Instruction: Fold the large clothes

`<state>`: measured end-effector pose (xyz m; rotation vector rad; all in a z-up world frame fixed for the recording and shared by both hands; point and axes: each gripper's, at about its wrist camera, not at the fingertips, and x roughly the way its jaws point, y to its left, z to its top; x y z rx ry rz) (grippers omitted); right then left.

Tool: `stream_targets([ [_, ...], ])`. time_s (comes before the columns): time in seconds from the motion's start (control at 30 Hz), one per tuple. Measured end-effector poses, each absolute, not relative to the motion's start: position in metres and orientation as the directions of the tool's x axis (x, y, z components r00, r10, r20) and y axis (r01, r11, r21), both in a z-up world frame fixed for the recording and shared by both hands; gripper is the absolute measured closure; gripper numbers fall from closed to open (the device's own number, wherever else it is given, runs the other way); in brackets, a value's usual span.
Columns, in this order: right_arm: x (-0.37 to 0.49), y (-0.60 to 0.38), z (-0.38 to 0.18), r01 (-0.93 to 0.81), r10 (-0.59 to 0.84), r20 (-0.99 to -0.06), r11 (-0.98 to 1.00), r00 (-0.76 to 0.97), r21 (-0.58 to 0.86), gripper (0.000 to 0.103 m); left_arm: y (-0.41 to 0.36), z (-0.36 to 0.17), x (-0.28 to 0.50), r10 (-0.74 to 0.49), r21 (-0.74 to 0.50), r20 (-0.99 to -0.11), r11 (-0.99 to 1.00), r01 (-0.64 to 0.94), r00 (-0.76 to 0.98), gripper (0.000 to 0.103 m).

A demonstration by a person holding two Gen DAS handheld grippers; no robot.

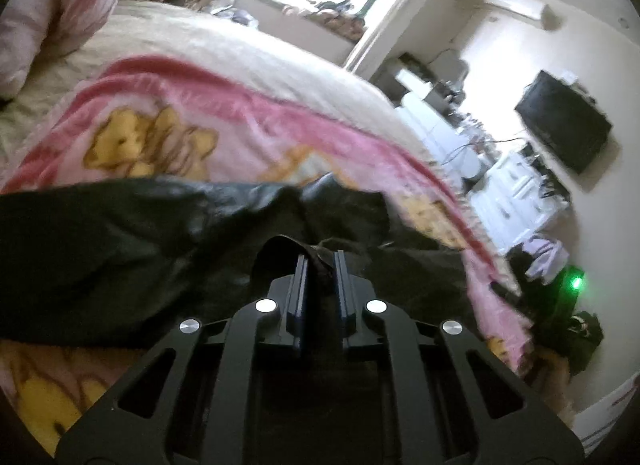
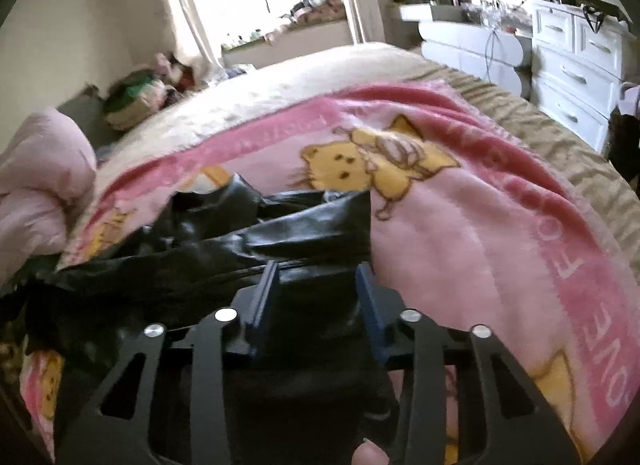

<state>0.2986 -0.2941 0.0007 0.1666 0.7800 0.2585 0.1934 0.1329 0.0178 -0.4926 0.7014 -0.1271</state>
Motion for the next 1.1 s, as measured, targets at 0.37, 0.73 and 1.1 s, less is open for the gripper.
stream_targets([
  [0.37,0.378,-0.254,-0.046,-0.163,0.165,-0.813,0.983,0.559,0.087,0.074,0.141,-0.031,0.198,-0.203,-0.379,-0.704,0.918,-0.119,0.68,0.097],
  [0.73,0.37,-0.265,-0.049,-0.178,0.192,-0.792,0.978,0.58,0.107,0.057,0.157,-0.053,0.206,-0.187,-0.394,-0.755,0.896,-0.207,0.628,0.101],
  [1.1,0.258,-0.228,-0.012,-0.395,0.339,-0.714,0.914,0.613,0.094,0.044,0.116,0.004,0.174,-0.185,-0.315,-0.684,0.947,-0.057,0.705,0.063],
])
